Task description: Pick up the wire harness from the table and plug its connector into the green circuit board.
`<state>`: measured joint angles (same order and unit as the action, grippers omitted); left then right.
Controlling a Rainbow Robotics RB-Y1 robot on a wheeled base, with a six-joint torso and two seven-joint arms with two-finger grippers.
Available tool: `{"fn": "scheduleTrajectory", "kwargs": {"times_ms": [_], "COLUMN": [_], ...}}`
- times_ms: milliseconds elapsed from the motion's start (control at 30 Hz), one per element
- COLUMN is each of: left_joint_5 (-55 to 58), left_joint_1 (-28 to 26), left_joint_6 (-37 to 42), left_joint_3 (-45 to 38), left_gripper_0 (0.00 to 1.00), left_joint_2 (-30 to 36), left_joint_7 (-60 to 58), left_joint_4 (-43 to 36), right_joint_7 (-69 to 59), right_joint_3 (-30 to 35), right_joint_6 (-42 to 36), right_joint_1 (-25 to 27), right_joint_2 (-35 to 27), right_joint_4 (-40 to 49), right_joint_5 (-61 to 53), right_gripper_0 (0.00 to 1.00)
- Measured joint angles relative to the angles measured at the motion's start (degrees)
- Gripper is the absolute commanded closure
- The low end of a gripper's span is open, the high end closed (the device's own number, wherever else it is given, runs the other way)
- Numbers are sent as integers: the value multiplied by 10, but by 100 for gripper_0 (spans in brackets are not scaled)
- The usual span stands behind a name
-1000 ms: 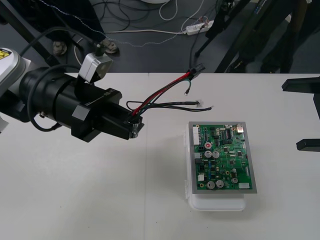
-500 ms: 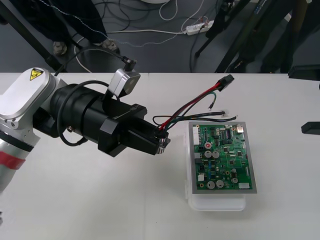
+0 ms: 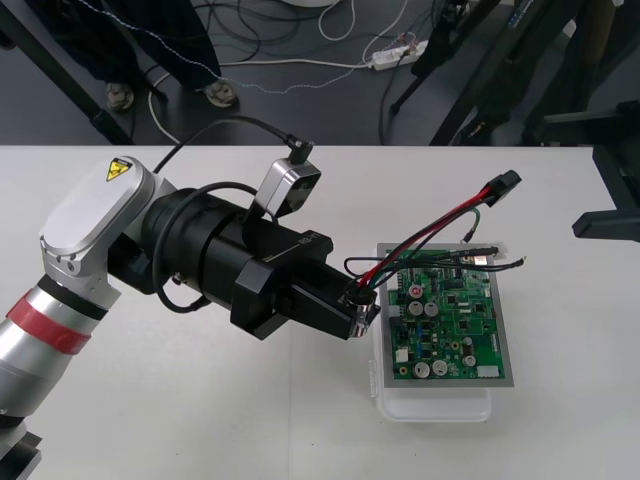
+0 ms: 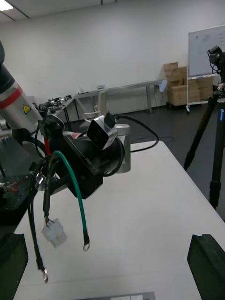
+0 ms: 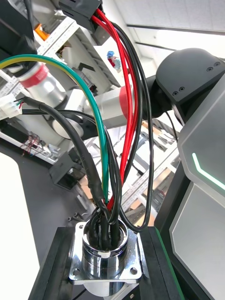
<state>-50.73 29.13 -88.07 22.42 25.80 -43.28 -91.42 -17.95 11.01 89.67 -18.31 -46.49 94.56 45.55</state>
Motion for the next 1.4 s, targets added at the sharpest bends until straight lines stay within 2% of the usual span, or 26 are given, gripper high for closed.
{"fn": "scheduleTrajectory", "kwargs": {"times_ms": [367,933,1400], "left_joint_5": [14,17,18], "left_joint_1": [0,-7,-7], "left_joint_6": [0,0,0], "left_joint_3": [5,5,5], "left_gripper_0": [100,100,100], "left_joint_2": [-4,-4,-4], "left_joint_7": [0,0,-1], "left_joint_4": [0,0,0], "right_joint_7": [0,-1,-25], "right_joint_3": [-68,-82,-107], "right_joint_6": [0,0,0], "right_joint_1": [-41,-49,-91], "right_joint_2": [0,22,42], "right_joint_4": [-15,10,14], "right_joint_5": [-60,-84,-84], "right_gripper_0": [0,0,0]}}
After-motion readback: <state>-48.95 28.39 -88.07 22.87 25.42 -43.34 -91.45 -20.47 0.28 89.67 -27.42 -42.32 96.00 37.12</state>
